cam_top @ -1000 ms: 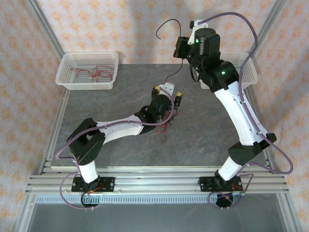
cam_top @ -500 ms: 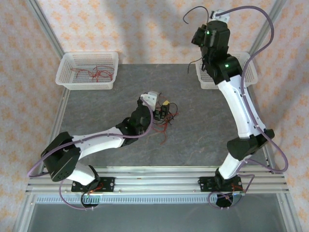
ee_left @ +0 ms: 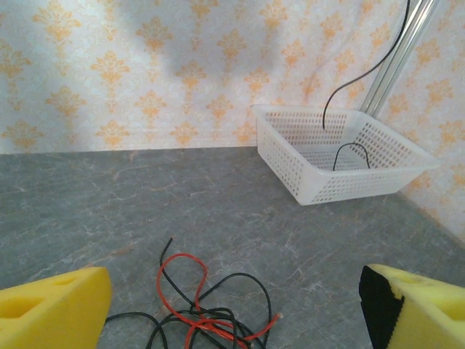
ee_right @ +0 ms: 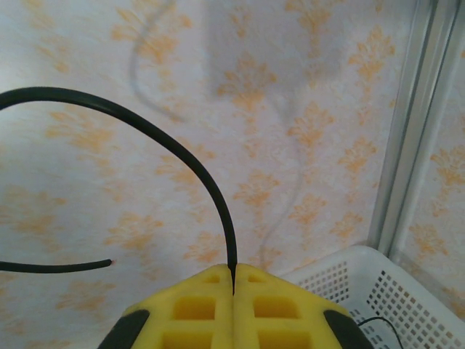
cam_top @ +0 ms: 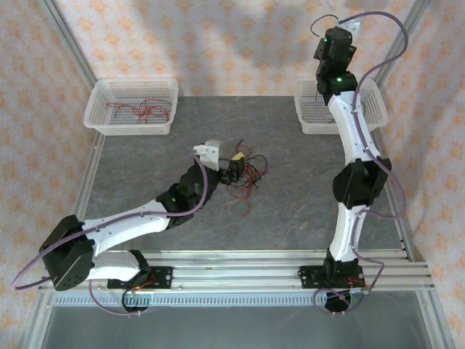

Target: Untangle the cables

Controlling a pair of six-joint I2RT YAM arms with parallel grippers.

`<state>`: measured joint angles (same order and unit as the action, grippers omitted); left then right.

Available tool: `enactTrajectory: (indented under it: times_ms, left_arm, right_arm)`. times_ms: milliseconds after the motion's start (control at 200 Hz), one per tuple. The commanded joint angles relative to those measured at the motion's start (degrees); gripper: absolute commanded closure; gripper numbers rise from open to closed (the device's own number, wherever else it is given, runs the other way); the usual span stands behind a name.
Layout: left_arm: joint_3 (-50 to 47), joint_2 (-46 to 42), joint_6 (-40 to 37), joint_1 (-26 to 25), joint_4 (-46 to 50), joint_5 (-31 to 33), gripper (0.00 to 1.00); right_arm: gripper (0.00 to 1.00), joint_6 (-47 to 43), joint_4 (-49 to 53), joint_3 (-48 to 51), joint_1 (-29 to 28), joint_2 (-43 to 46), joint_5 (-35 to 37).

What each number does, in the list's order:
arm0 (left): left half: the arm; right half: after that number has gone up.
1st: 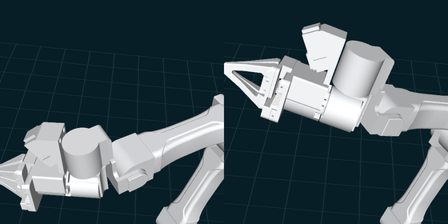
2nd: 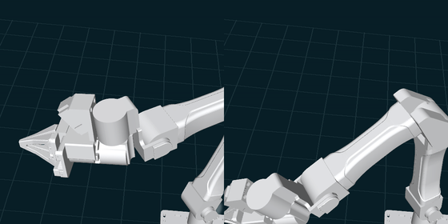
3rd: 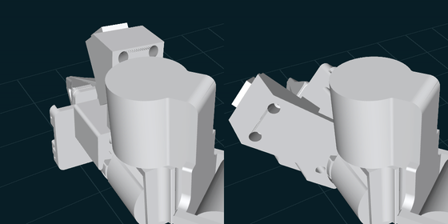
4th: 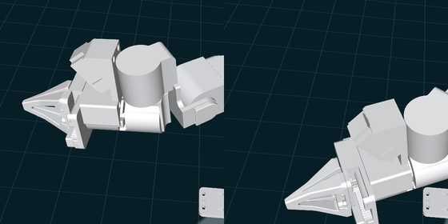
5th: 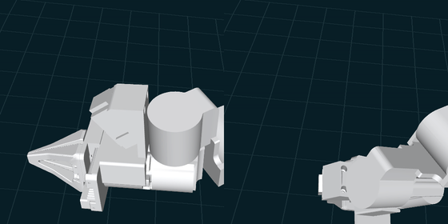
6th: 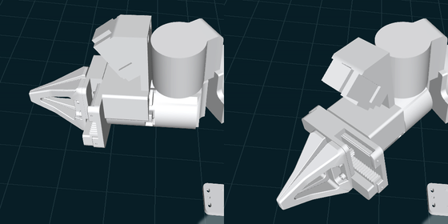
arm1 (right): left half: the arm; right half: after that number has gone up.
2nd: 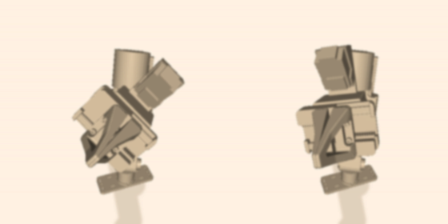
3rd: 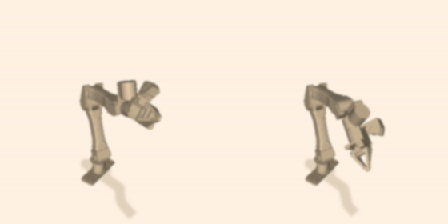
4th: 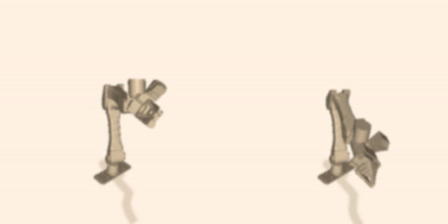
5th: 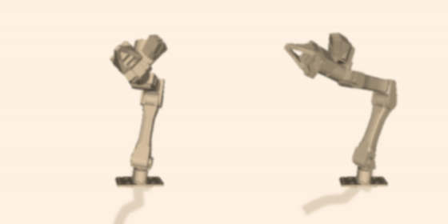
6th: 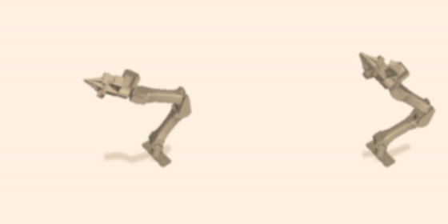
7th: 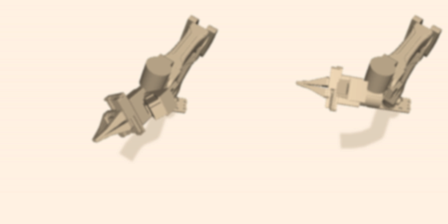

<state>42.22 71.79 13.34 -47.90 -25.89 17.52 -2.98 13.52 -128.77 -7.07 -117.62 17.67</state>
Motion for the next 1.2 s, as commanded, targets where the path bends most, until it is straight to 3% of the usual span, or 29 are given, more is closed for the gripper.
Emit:
enactTrajectory:
  times_ms: [0, 285, 521, 676, 871, 1196]
  left_arm:
    - [-2.0, -1.9, 2.7, -0.1, 2.0, 0.5, 0.1]
    - [-1.9, -4.0, 5.5, -0.1, 5.8, 1.7, 0.1]
    - [0.6, -4.7, 5.5, -0.1, 10.0, 2.5, 0.1]
    - [2.0, -4.3, 5.6, -0.1, 11.8, 2.8, 0.11]
    - [3.7, -3.5, 6.1, -0.1, 13.4, 2.5, 0.11]
    - [7.6, 0.6, 8.9, 0.0, 19.9, 1.1, 0.1]
  right_arm:
    - [1.0, -1.9, -3.7, -3.3, 1.3, -2.6, 1.3]
    - [1.0, 1.1, 2.5, -3.7, 6.1, -11.7, -2.0]
    - [1.0, 8.5, 14.6, -7.7, 11.4, -21.4, -10.3]
    - [1.0, 12.5, 17.2, -8.1, 14.0, -25.5, -16.1]
    - [1.0, 13.3, 18.0, -9.8, 14.8, -28.1, -18.1]
    - [0.52, 14.0, 18.9, -11.7, 15.0, -26.1, -19.9]
